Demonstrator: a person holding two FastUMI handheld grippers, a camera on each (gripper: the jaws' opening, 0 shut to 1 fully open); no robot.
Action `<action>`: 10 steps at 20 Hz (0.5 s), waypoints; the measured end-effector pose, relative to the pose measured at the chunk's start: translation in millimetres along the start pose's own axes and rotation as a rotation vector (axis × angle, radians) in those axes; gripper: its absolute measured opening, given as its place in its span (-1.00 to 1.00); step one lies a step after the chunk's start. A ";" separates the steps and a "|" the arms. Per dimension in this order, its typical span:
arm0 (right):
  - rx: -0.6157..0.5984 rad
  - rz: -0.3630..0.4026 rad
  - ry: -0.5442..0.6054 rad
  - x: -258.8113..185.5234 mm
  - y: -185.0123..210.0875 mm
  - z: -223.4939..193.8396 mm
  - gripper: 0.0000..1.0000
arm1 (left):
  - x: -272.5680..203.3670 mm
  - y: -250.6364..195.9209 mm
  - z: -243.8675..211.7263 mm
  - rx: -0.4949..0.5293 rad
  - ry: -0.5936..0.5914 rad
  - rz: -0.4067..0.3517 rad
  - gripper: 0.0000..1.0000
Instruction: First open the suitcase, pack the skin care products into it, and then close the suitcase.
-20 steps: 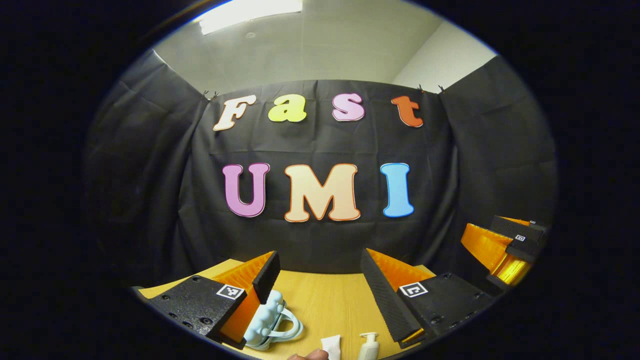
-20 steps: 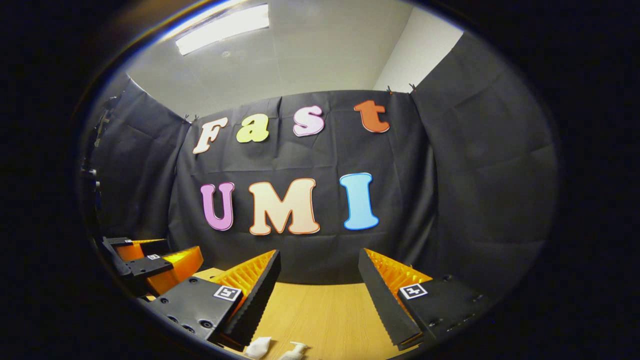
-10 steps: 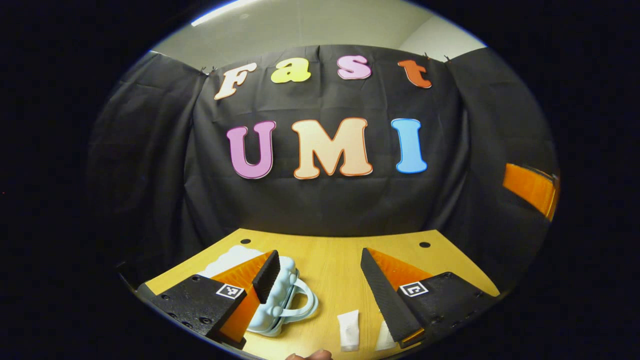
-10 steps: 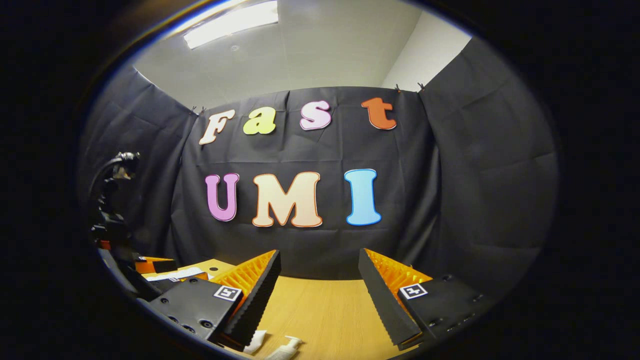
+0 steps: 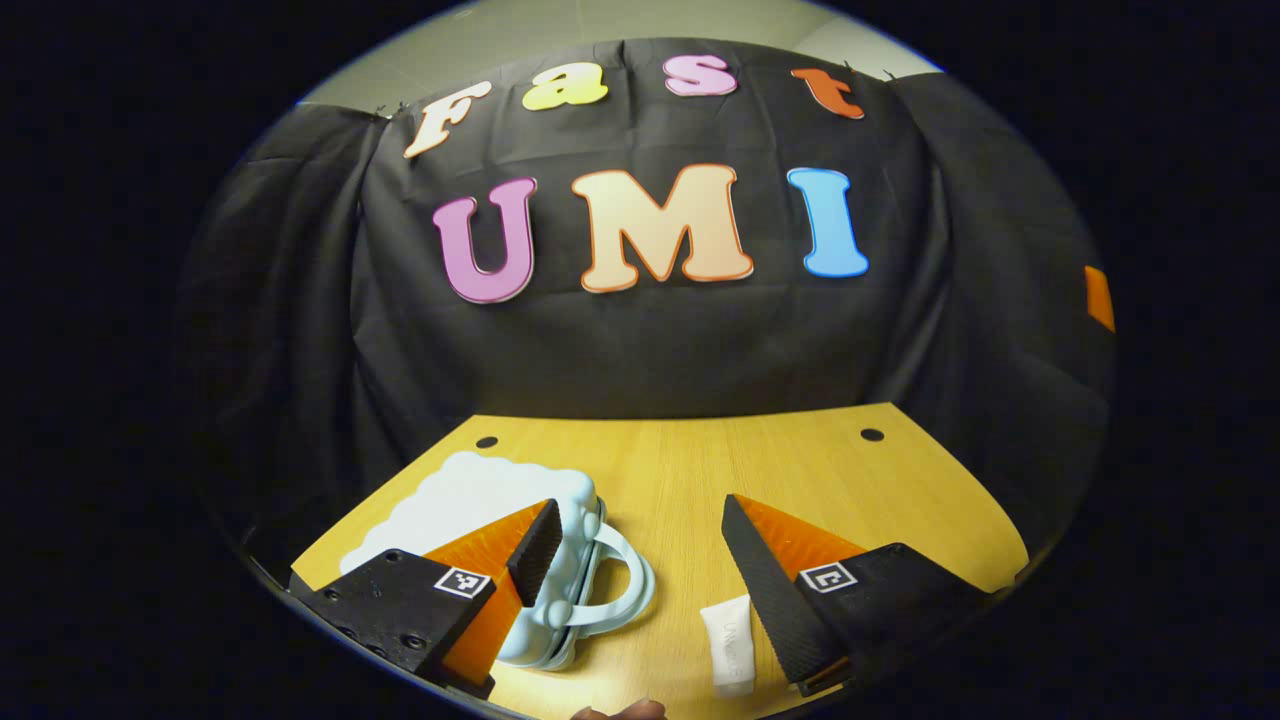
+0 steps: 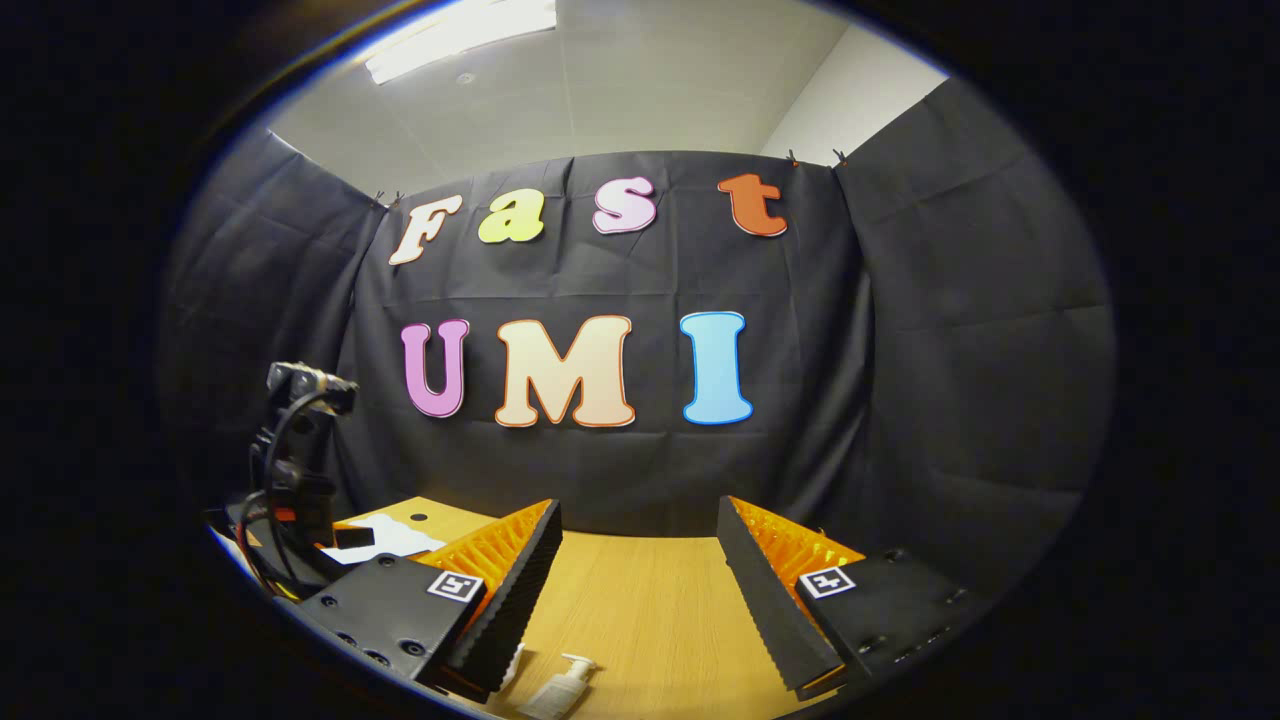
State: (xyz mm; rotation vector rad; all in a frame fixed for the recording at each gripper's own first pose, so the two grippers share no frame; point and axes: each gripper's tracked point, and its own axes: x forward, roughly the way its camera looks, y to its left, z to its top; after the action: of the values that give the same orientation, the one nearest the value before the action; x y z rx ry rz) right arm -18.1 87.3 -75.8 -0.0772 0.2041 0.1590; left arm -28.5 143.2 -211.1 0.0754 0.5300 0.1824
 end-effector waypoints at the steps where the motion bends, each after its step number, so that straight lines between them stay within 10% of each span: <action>1: -0.005 -0.003 0.006 -0.6 1.0 -1.5 0.97 | 8.2 -1.4 -9.6 -0.003 0.031 -0.006 0.92; 10: -0.044 -0.052 0.065 -4.7 -3.4 -14.6 0.96 | 69.0 -3.0 -81.7 0.007 0.248 -0.034 0.92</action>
State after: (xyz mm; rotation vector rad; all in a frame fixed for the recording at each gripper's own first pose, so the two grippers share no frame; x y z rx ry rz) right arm -24.9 81.9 -88.9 -0.1311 0.2634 0.1094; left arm -11.2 155.6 -315.9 0.0511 0.7787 0.1577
